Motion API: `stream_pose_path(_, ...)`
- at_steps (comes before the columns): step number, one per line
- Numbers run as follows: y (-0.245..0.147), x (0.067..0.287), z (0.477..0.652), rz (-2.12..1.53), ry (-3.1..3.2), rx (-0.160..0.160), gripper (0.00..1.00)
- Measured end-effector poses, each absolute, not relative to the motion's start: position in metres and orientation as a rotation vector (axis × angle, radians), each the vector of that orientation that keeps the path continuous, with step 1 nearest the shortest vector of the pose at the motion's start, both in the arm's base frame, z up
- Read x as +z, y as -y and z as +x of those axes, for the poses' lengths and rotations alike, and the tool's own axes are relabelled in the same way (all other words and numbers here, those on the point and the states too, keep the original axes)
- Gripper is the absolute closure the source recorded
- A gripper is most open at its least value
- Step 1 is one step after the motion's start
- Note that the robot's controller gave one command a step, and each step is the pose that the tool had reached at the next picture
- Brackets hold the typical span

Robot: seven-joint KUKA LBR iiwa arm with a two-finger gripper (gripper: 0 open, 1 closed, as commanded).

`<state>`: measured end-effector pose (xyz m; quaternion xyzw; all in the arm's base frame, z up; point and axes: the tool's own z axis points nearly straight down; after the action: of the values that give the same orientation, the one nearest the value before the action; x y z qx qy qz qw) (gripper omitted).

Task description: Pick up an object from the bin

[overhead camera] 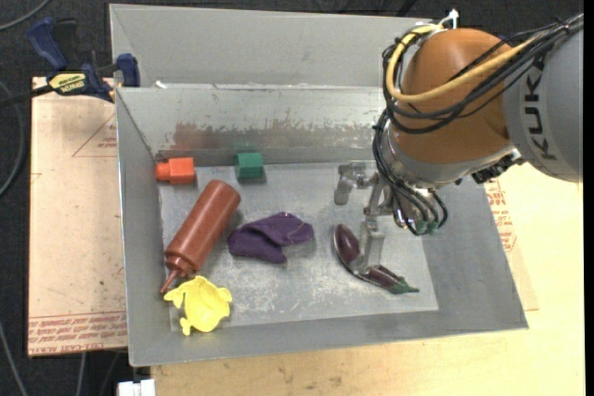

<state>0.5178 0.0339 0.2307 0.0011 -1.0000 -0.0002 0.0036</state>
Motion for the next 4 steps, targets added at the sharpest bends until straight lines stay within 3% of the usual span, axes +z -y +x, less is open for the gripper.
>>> stream_pose_path(1, -0.034, 0.235, 0.519, 0.001, 3.143, -0.001, 0.0)
stream_pose_path(2, -0.073, 0.172, 0.531, -0.033, 3.146, -0.003, 0.0)
stream_pose_path(3, -0.11, 0.16, 0.553, -0.155, 3.139, -0.004, 0.0)
stream_pose_path(4, -0.104, 0.129, 0.556, -0.055, 3.147, -0.004, 0.0)
